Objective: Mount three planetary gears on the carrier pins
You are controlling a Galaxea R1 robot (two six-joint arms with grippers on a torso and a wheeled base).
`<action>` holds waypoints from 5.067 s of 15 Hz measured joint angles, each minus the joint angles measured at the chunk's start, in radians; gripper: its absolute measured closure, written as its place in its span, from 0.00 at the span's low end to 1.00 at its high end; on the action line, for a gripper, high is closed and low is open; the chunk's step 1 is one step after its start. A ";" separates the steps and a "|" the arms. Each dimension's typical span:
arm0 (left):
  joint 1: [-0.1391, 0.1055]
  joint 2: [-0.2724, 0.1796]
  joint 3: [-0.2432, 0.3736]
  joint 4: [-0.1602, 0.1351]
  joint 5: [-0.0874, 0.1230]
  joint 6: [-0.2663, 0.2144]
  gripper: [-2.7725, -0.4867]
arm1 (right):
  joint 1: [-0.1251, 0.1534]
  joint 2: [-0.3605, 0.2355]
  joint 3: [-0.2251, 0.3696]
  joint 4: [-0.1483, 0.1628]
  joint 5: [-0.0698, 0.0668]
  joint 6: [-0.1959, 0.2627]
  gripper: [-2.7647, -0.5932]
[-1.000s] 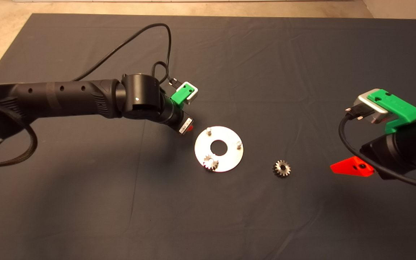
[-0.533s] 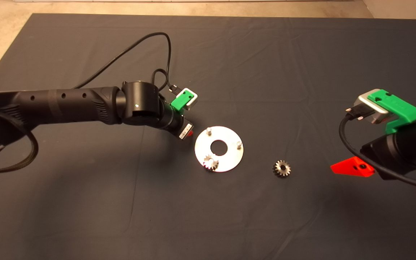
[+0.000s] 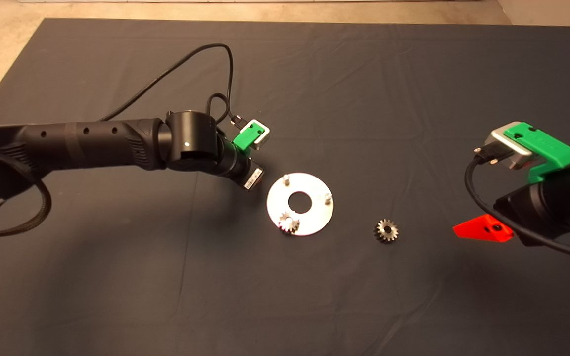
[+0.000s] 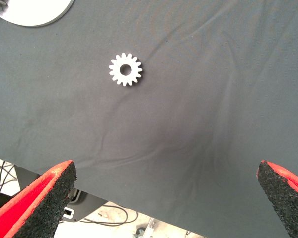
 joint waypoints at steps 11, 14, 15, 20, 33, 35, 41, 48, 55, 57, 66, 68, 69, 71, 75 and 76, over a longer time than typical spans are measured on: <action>0.000 -0.002 -0.004 0.002 -0.001 0.008 0.76 | 0.000 0.000 0.000 0.001 0.000 0.000 0.02; 0.000 -0.002 -0.005 0.003 -0.002 0.007 0.78 | 0.000 0.000 0.000 0.002 0.000 0.000 0.02; 0.000 -0.002 -0.005 0.003 -0.002 0.008 0.78 | 0.000 0.000 0.000 0.002 0.000 0.000 0.02; 0.000 -0.003 -0.005 0.003 -0.003 0.007 0.83 | 0.000 0.000 0.000 0.002 0.000 0.000 0.02; -0.045 -0.030 0.166 -0.001 0.069 -0.010 0.86 | 0.002 0.000 0.000 0.003 0.000 0.000 0.02; -0.069 -0.017 0.166 -0.001 0.075 -0.013 0.86 | 0.011 0.000 0.000 0.005 0.000 0.000 0.02; -0.084 -0.004 0.183 -0.017 0.075 -0.071 0.87 | 0.023 0.000 0.000 0.007 0.000 0.000 0.02; -0.084 0.080 0.197 -0.026 0.073 -0.107 0.87 | 0.036 0.000 0.000 0.014 0.000 0.000 0.02; -0.083 0.092 0.175 -0.027 0.072 -0.133 0.87 | 0.044 -0.001 0.000 0.021 0.000 0.000 0.02; -0.084 0.105 0.140 -0.027 0.073 -0.133 0.87 | 0.045 0.000 0.000 0.021 0.000 0.000 0.02; -0.083 0.130 0.095 -0.027 0.065 -0.128 0.87 | 0.048 -0.014 0.000 0.029 -0.001 0.000 0.02; -0.083 0.131 0.096 -0.027 0.065 -0.128 0.87 | 0.048 -0.015 0.000 0.029 0.000 0.000 0.02; -0.083 0.131 0.096 -0.027 0.065 -0.128 0.87 | 0.048 -0.015 0.000 0.029 0.000 0.000 0.02; -0.083 0.130 0.096 -0.027 0.065 -0.128 0.87 | 0.048 -0.017 0.000 0.029 0.000 0.000 0.02; -0.083 0.130 0.096 -0.027 0.065 -0.128 0.87 | 0.048 -0.017 0.000 0.029 0.000 0.000 0.02; -0.083 0.131 0.096 -0.027 0.065 -0.128 0.87 | 0.048 -0.017 0.000 0.029 0.000 0.000 0.02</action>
